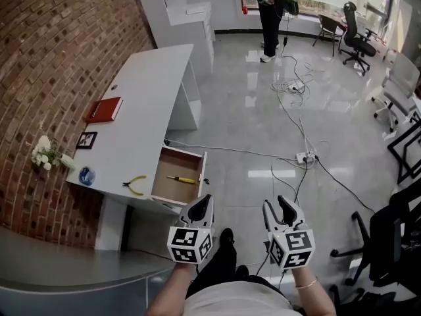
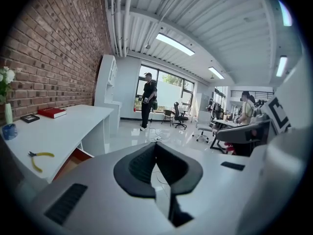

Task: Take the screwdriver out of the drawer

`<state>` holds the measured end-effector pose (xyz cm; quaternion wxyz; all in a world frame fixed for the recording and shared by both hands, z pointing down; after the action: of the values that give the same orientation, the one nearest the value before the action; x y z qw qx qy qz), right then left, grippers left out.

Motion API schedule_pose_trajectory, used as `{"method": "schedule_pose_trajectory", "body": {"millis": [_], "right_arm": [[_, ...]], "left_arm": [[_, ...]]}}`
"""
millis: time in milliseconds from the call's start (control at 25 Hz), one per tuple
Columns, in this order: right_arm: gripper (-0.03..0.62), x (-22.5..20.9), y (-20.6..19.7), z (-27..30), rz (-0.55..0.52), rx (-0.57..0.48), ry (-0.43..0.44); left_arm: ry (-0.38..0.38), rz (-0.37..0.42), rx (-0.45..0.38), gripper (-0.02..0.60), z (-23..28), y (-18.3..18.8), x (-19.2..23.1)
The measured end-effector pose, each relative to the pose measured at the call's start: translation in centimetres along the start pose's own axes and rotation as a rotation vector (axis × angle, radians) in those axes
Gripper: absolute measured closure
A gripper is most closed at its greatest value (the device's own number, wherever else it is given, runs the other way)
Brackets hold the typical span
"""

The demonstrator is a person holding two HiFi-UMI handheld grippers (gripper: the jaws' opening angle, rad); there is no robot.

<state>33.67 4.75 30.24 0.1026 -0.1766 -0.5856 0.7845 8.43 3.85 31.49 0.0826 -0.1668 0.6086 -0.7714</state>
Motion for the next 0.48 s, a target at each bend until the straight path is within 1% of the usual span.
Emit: {"method": "schedule_pose_trajectory", "body": {"millis": [200, 480], "right_arm": [[0.447, 0.3, 1.8, 5.5, 0.006, -0.025, -0.009], [0.447, 1.4, 3.2, 11.6, 0.011, -0.022, -0.012]], "left_arm": [[-0.002, -0.003, 0.013, 0.588, 3.8, 1.0, 4.0], [0.0, -0.032, 0.021, 0.588, 7.7, 2.0, 9.1]]}}
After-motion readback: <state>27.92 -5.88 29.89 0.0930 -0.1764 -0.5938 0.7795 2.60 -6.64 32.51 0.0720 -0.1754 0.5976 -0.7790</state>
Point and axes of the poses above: the fingertips, and each gripper's own axes: z forward along the fingers, x to its left, y out of its top, the point moved 10 cm from there along -z, backward along the fingers, and after that the axes turned 8 degrees about -x, right-handed, at the moved point
